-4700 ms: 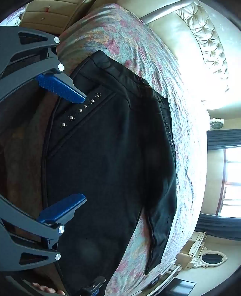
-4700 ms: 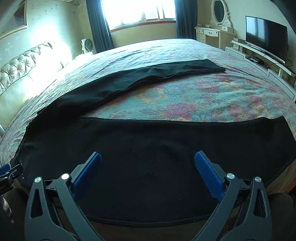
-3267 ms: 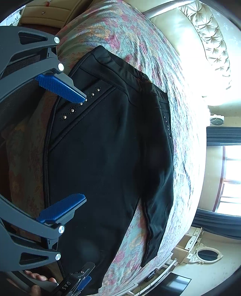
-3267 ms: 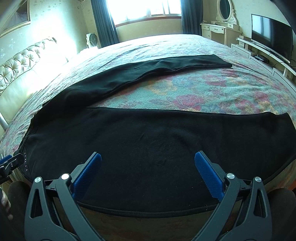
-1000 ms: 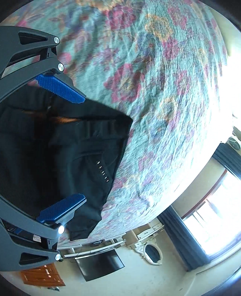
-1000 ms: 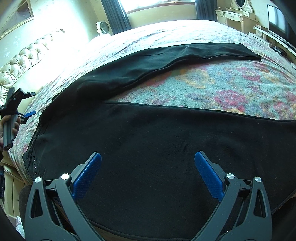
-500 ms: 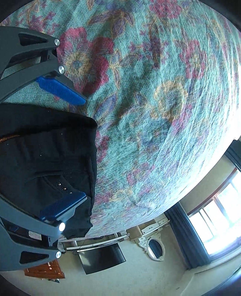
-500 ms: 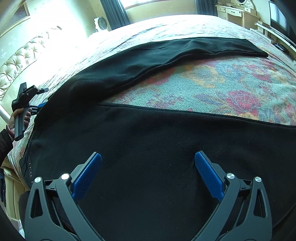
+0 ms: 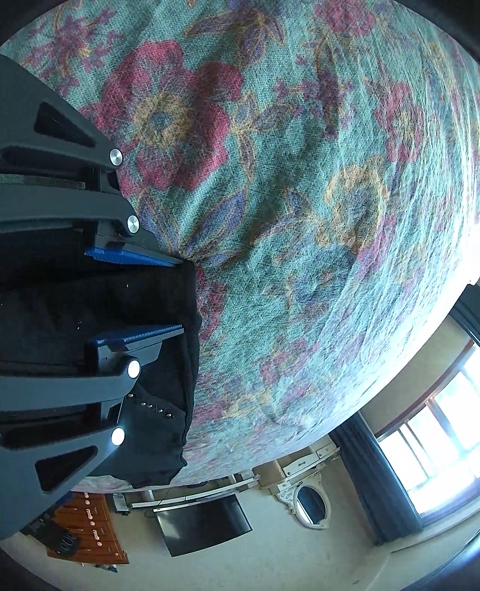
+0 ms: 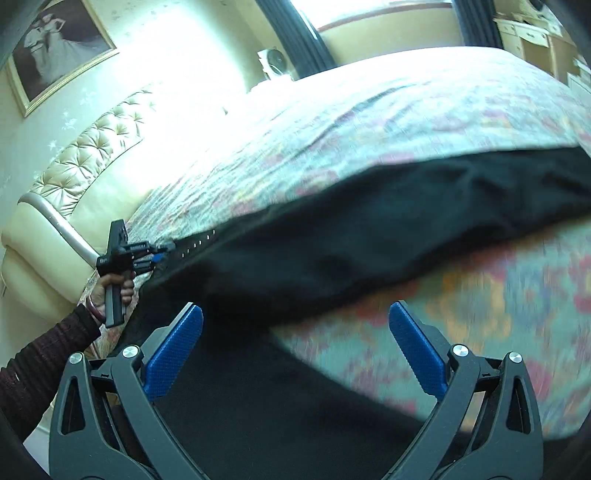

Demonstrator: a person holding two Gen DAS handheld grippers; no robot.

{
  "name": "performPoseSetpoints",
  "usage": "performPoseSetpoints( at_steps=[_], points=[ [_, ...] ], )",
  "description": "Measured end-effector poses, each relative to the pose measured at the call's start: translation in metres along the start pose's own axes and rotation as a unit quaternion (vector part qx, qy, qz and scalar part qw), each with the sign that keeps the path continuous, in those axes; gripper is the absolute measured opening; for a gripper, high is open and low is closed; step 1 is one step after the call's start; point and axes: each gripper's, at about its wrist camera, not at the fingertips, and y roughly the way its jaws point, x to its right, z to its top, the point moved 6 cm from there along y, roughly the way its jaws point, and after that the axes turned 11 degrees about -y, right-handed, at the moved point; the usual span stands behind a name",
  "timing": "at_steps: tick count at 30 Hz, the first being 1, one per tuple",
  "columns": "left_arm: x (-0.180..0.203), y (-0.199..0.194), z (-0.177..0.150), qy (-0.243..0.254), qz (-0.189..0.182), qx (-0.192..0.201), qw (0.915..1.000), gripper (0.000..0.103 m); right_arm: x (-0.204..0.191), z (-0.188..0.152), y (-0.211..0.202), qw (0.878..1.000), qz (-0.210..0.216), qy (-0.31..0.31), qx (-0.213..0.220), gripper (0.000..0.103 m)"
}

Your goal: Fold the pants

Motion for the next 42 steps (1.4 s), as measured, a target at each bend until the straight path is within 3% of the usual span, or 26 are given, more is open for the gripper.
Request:
performPoseSetpoints(
  at_steps=[3, 6, 12, 15, 16, 19, 20, 21, 23, 25, 28, 32, 34, 37, 38, 39, 42],
  points=[
    [0.001, 0.002, 0.0, 0.0, 0.008, 0.0, 1.0, 0.029, 0.021, 0.063, 0.048, 0.996, -0.017, -0.078, -0.037, 0.101],
    [0.003, 0.004, -0.001, 0.005, 0.016, 0.006, 0.9998, 0.029, 0.021, 0.094, 0.11, 0.982, -0.014, -0.155, -0.105, 0.101],
    [0.004, 0.005, -0.002, 0.007, 0.018, 0.015, 0.9997, 0.029, 0.005, 0.082, 0.202, 0.933, -0.027, -0.282, -0.224, 0.099],
    [0.005, 0.006, -0.002, 0.014, 0.026, 0.015, 0.9994, 0.029, 0.012, 0.061, 0.229, 0.9, -0.064, -0.336, -0.271, 0.096],
    [0.005, 0.006, -0.002, 0.015, 0.029, 0.015, 0.9994, 0.029, 0.014, 0.056, 0.233, 0.901, -0.052, -0.328, -0.279, 0.091],
    [0.009, 0.008, -0.001, 0.019, 0.045, 0.014, 0.9987, 0.03, 0.014, 0.056, 0.231, 0.921, 0.005, -0.27, -0.28, 0.051],
    [0.01, 0.008, -0.001, 0.021, 0.052, 0.013, 0.9983, 0.03, 0.011, 0.054, 0.229, 0.921, 0.014, -0.268, -0.282, 0.04],
    [0.012, 0.009, 0.0, 0.026, 0.062, 0.01, 0.9977, 0.03, 0.01, 0.054, 0.227, 0.921, 0.018, -0.267, -0.282, 0.035],
    [0.017, 0.011, 0.001, 0.035, 0.074, 0.007, 0.9966, 0.029, 0.006, 0.058, 0.221, 0.923, 0.017, -0.271, -0.273, 0.01],
    [0.019, 0.006, 0.004, 0.025, 0.062, 0.015, 0.9977, 0.029, 0.004, 0.065, 0.212, 0.929, 0.006, -0.276, -0.248, 0.008],
    [0.02, -0.006, 0.007, -0.005, 0.015, 0.036, 0.9992, 0.029, 0.003, 0.078, 0.197, 0.936, -0.006, -0.283, -0.21, 0.007],
    [0.029, -0.023, 0.008, -0.003, -0.015, 0.062, 0.9979, 0.029, -0.014, 0.091, 0.151, 0.948, -0.027, -0.29, -0.13, 0.007],
    [0.036, -0.039, 0.009, -0.011, -0.052, 0.079, 0.9954, 0.029, -0.028, 0.09, 0.12, 0.948, -0.044, -0.302, -0.09, 0.007],
    [0.047, -0.069, 0.004, -0.013, -0.11, 0.102, 0.9886, 0.027, -0.051, 0.07, 0.061, 0.94, -0.082, -0.329, -0.035, 0.007],
    [0.05, -0.082, 0.0, -0.009, -0.124, 0.113, 0.9858, 0.019, -0.058, 0.057, 0.04, 0.937, -0.09, -0.336, -0.02, 0.007],
    [0.051, -0.094, -0.006, -0.01, -0.135, 0.12, 0.9834, 0.012, -0.065, 0.041, 0.021, 0.934, -0.098, -0.343, -0.01, 0.007],
    [0.046, -0.125, -0.031, -0.025, -0.179, 0.125, 0.9756, 0.011, -0.089, -0.02, -0.027, 0.932, -0.105, -0.347, 0.01, 0.0]
  ],
)
